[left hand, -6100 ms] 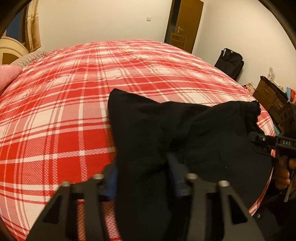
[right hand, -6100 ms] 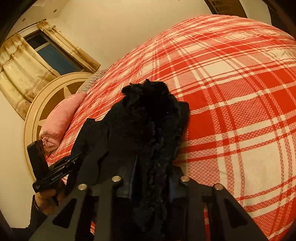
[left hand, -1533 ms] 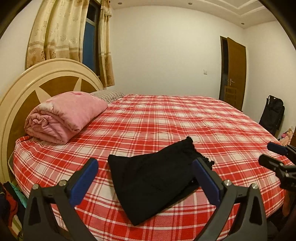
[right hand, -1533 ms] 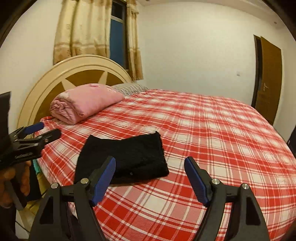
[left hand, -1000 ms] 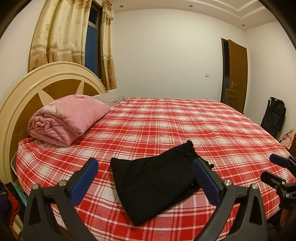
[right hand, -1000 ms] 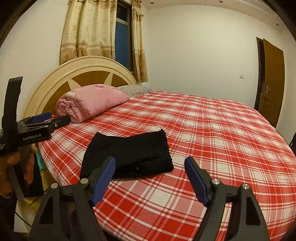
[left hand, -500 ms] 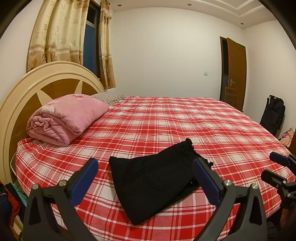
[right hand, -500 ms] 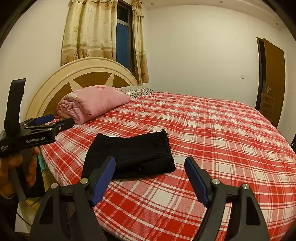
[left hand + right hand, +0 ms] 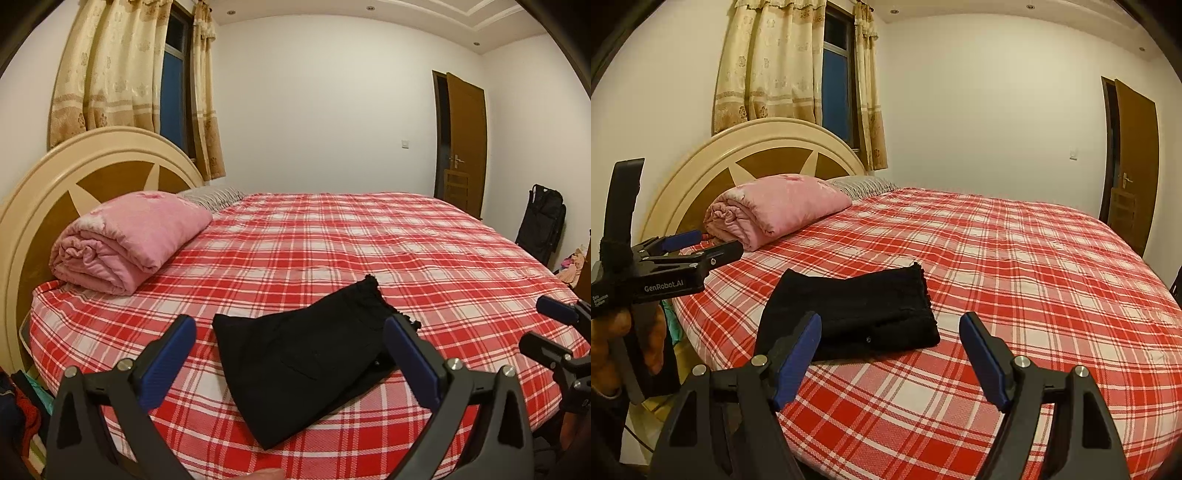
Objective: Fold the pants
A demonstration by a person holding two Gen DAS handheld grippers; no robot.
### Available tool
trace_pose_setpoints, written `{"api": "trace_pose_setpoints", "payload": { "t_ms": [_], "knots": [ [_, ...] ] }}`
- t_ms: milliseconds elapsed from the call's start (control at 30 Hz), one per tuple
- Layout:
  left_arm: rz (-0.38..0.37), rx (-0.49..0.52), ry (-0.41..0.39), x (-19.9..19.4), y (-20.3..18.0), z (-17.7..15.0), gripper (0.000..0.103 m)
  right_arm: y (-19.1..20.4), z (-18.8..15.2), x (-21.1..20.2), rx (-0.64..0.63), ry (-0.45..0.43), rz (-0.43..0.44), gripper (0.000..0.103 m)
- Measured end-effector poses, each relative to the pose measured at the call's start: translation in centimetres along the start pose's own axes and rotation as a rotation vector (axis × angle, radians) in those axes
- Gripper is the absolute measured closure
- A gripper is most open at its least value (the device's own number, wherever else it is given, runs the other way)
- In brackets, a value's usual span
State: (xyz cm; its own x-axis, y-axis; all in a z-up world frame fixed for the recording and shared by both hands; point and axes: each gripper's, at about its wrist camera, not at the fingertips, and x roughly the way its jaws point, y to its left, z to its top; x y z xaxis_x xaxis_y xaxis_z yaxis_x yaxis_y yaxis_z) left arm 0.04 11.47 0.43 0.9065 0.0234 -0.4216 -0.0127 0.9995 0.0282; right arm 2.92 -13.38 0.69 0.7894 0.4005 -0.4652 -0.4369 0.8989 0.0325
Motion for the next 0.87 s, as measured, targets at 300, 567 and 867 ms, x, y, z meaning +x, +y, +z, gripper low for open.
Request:
{"api": "trace_pose_setpoints", "payload": {
  "t_ms": [300, 567, 867],
  "knots": [
    [0.000, -0.005, 0.017, 0.4, 0.3, -0.1, 0.000, 0.1, -0.2, 0.2, -0.005, 0.007, 0.002, 0.025],
    [0.001, -0.003, 0.028, 0.8, 0.5, -0.4, 0.000, 0.3, -0.4, 0.6, -0.013, 0.016, 0.011, 0.025],
    [0.008, 0.018, 0.019, 1.3, 0.2, -0.8, 0.000, -0.2, -0.5, 0.9, 0.010, 0.023, 0.001, 0.025]
  ]
}}
